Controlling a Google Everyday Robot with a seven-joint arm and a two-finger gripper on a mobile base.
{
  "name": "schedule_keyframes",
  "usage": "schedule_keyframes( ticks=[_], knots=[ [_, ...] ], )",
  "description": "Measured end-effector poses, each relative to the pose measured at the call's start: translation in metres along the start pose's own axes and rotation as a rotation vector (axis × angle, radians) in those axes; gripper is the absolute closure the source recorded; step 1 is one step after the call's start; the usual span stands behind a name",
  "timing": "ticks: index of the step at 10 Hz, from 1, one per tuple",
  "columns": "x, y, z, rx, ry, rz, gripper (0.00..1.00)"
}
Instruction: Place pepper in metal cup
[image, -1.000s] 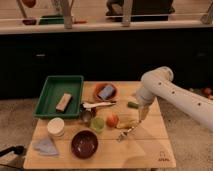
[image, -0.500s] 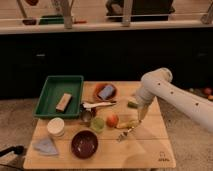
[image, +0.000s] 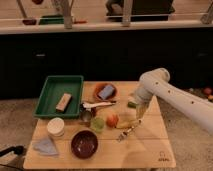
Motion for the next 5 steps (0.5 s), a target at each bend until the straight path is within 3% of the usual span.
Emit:
schedule_keyframes(
  ticks=[3, 5],
  knots=[
    [0.031, -0.030, 0.001, 0.015, -0.017, 0.168, 0.20],
    [0.043, -0.030, 0.009, 0.020, -0.035, 0.256, 0.20]
  ],
)
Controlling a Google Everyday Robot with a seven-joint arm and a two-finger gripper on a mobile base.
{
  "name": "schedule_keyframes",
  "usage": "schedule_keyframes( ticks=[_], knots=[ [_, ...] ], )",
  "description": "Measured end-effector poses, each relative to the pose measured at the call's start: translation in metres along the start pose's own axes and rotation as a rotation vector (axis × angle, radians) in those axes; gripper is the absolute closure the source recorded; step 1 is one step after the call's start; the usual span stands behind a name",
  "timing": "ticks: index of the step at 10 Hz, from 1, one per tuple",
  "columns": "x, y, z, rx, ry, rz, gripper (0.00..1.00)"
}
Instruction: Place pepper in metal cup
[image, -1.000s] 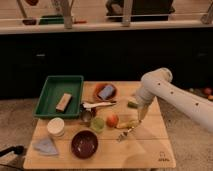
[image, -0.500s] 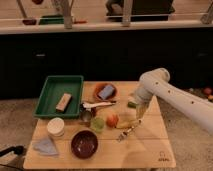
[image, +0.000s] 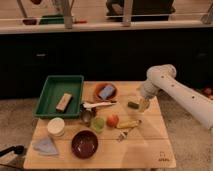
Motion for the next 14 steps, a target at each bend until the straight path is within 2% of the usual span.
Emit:
schedule_keyframes(
  ticks=[3, 6, 14],
  knots=[
    [0.009, 0.007, 0.020, -0.004, -0.014, 0.069, 0.20],
    [0.012, 0.013, 0.042, -0.017, -0.010, 0.071, 0.20],
    [0.031, 0.004, 0.064, -0.004, -0.002, 0.087, 0.20]
  ],
)
